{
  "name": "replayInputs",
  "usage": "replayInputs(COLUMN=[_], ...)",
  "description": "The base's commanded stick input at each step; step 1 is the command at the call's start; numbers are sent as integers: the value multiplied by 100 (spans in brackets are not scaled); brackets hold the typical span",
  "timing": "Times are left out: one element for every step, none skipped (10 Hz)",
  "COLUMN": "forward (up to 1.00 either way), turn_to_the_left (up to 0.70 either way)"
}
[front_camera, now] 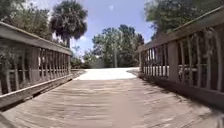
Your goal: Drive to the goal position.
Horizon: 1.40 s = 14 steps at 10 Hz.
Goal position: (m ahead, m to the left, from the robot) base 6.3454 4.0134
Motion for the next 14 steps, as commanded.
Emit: replayInputs(forward=[50, 50, 50, 50, 50, 50, 50, 50, 50, 50, 50, 50, 50, 50], turn_to_the_left=[0, 0, 0, 0, 0, 0, 0, 0, 0, 0, 0, 0, 0, 0])
